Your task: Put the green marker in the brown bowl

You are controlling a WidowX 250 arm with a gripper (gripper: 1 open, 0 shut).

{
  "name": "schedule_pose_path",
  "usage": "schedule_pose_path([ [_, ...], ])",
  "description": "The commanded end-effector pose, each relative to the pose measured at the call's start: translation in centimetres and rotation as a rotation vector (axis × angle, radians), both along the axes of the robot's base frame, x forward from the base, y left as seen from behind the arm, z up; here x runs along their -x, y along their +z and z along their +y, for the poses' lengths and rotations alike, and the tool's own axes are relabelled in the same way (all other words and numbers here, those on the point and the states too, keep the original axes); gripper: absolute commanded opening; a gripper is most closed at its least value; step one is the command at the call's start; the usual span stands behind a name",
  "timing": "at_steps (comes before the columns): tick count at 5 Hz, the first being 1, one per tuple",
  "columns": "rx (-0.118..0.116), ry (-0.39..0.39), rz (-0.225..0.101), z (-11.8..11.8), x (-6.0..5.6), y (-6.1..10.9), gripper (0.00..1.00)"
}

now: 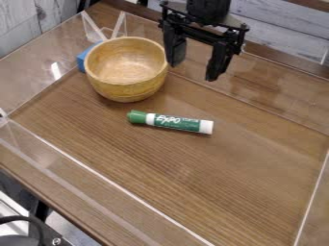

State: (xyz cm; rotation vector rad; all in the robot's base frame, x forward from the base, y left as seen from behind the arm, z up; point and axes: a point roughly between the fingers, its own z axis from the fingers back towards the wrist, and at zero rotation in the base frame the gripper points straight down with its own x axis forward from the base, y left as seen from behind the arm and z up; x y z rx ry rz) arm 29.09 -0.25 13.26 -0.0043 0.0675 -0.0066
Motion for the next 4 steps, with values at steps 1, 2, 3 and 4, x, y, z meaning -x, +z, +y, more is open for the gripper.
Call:
schedule_pose_path([
  [1, 0.004, -0.118, 0.013, 0.0, 0.3, -0.7, 1.0],
  [2, 0.009, -0.316, 0.016, 0.1, 0.9, -1.5, 1.0],
  [3, 0.01, -0.514, 0.007, 0.4, 1.4, -2.3, 1.0],
  [4, 0.002, -0.654, 0.003, 0.9, 1.8, -3.1, 1.0],
])
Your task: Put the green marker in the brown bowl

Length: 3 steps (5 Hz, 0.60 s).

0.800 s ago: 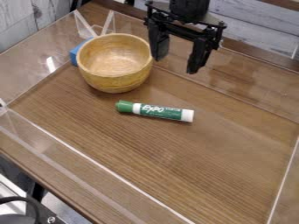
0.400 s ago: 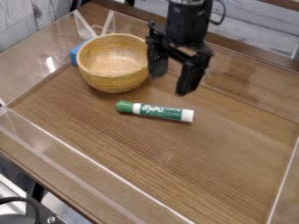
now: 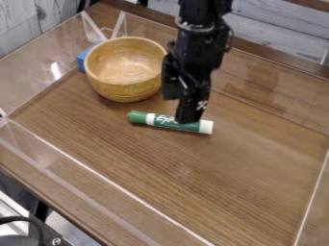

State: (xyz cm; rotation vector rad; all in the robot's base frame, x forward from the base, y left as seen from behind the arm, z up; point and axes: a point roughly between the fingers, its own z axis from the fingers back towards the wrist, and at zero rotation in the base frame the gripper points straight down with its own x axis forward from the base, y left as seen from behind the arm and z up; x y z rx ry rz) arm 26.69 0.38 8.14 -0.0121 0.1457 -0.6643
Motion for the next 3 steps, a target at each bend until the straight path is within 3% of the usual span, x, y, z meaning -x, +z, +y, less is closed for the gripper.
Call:
schedule_pose_path([
  [1, -0.003, -0.031, -0.083, 0.7, -0.3, 1.0, 1.0],
  [3, 0.004, -0.05, -0.096, 1.4, -0.1, -0.6, 1.0],
])
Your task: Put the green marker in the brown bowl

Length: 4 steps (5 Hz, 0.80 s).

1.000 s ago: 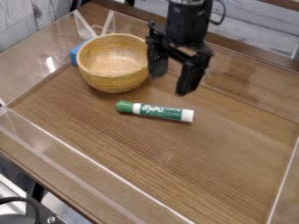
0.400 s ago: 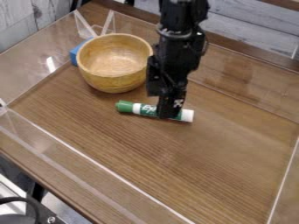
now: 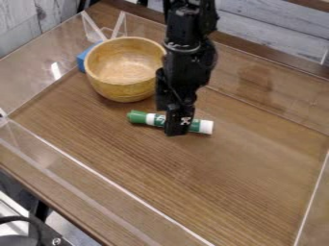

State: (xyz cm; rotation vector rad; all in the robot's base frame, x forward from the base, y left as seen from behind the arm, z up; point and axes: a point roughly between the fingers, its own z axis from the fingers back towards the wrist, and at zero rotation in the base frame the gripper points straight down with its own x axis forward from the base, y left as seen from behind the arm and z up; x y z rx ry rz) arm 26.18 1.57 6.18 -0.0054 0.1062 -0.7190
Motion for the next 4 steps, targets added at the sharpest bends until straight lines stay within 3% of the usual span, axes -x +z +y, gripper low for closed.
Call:
schedule_pose_path([
  [1, -0.002, -0.003, -0.065, 0.5, -0.7, 0.6, 1.0],
  [4, -0.001, -0.032, -0.077, 0.8, -0.9, -1.3, 1.0],
])
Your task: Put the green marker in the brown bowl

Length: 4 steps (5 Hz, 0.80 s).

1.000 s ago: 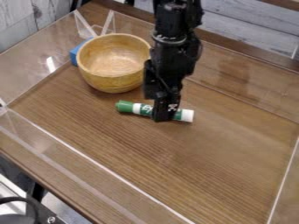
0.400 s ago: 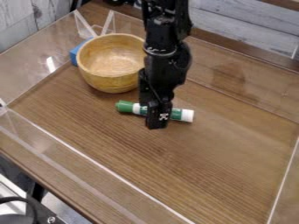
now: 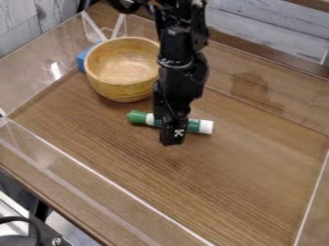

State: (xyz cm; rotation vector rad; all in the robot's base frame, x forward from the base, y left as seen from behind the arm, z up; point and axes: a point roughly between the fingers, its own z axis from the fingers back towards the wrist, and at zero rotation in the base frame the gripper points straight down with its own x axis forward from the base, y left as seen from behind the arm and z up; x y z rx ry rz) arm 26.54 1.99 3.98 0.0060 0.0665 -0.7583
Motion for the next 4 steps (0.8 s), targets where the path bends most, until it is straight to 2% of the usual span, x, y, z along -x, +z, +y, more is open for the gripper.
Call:
schedule_pose_path([
  [1, -0.006, -0.002, -0.043, 0.41, -0.65, 0.56, 1.0],
  [4, -0.005, -0.019, -0.056, 0.24, -0.57, -0.04, 1.0],
])
